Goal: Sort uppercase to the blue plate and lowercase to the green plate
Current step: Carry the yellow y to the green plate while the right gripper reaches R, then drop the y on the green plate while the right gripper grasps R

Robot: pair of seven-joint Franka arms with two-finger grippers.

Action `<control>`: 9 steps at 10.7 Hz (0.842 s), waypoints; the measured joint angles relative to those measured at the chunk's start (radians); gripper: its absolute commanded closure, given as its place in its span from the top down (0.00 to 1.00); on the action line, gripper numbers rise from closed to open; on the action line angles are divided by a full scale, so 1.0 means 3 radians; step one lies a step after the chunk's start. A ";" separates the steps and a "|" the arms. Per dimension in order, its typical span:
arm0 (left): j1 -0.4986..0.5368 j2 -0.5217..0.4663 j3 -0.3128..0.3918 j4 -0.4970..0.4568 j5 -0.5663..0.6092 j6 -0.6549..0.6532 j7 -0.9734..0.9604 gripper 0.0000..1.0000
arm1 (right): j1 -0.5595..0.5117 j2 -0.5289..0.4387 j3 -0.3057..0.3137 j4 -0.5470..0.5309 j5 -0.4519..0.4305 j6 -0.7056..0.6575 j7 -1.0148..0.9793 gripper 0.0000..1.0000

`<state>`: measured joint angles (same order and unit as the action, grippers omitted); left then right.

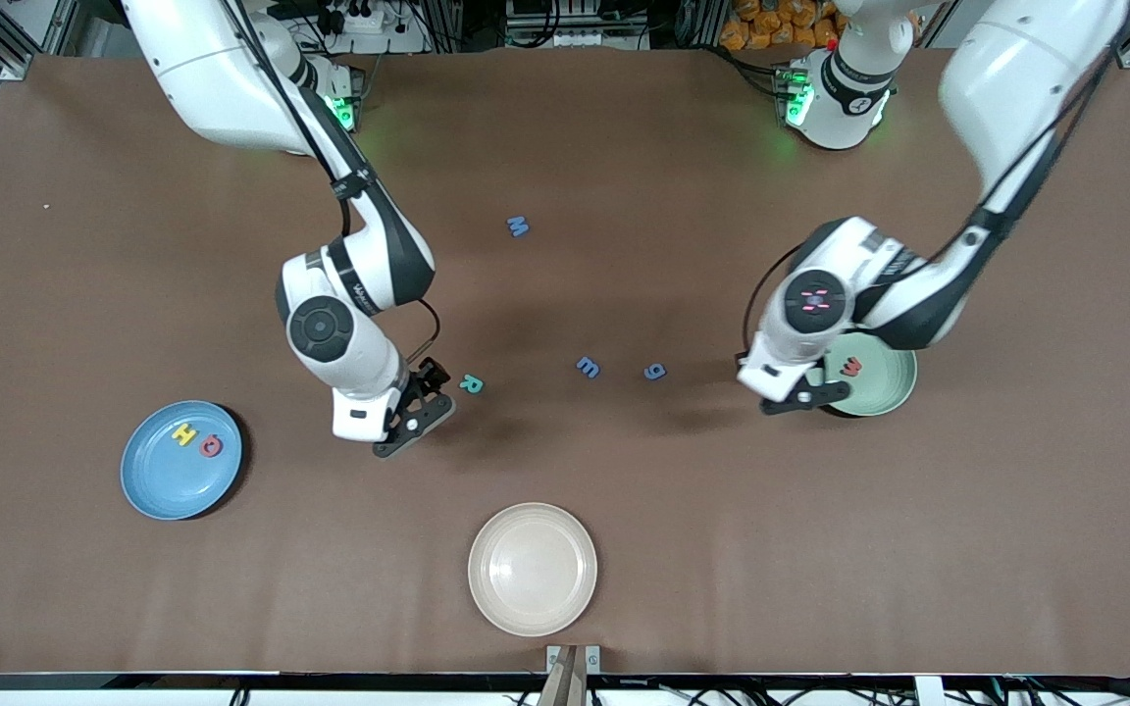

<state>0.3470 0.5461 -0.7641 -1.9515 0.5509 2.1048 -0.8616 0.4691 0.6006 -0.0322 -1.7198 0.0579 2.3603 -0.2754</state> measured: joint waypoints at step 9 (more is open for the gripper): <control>0.1345 -0.0058 -0.0453 -0.0629 0.0060 0.0555 0.0916 0.39 | 0.0446 0.0199 -0.0006 -0.0383 0.0001 0.0551 0.0370 1.00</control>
<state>0.7504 0.5288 -0.8999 -2.1403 0.5690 2.2713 -0.5869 0.6029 0.6604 -0.0340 -1.8347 0.0581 2.5255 -0.1643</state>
